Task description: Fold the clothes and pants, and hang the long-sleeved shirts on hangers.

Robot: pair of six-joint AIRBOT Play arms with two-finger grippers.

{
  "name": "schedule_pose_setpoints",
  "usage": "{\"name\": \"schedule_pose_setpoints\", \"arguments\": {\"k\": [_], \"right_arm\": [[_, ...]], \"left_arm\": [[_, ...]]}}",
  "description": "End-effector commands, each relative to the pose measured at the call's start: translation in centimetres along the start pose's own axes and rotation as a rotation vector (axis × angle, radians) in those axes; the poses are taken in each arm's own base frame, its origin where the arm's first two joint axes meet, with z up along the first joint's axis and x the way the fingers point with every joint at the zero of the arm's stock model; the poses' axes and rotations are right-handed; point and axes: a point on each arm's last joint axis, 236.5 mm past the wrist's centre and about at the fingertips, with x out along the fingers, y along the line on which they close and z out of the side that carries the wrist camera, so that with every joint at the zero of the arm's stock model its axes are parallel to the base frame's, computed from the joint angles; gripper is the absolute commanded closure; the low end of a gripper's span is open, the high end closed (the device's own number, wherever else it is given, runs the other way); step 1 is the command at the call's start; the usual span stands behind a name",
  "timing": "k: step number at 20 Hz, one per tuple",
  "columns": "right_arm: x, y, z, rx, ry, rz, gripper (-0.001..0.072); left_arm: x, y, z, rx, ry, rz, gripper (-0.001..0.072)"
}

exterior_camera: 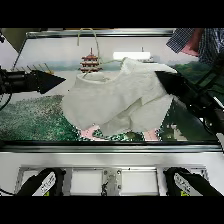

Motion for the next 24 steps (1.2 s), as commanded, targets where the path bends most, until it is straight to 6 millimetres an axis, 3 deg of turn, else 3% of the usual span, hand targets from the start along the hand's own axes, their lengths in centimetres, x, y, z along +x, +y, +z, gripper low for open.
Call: {"name": "schedule_pose_setpoints", "arguments": {"k": [1,4,8,11,16,20,24], "right_arm": [[-1.4,-0.5,3.0,-0.076,-0.091,-0.036,0.0701],[-4.0,0.0,7.8,-0.246,-0.219,-0.092,0.0701],[-9.0,1.0,14.4,-0.489,-0.337,-0.254,0.0701],[-12.9,1.8,19.2,-0.686,-0.391,-0.453,0.0702],[-17.6,5.2,25.8,-0.929,-0.457,-0.683,0.0701],[-22.0,9.0,31.7,-1.1,-0.618,-0.873,0.0702],[-25.9,12.2,36.0,-1.22,-0.751,-1.062,0.0702]], "left_arm": [[-0.2,0.8,-1.1,0.047,-0.007,0.074,0.0021],[-0.4,0.7,-0.7,0.056,-0.046,0.1,0.0021],[0.6,-0.2,-1.3,0.065,-0.036,0.077,0.0044],[2.2,-1.7,-1.2,0.097,-0.028,0.037,0.0701],[6.2,-3.9,-1.9,0.12,0.017,-0.044,0.0696],[9.4,-3.9,-3.8,0.086,0.109,-0.105,0.0696],[11.6,-3.8,-5.5,0.056,0.183,-0.145,0.0696]]}}
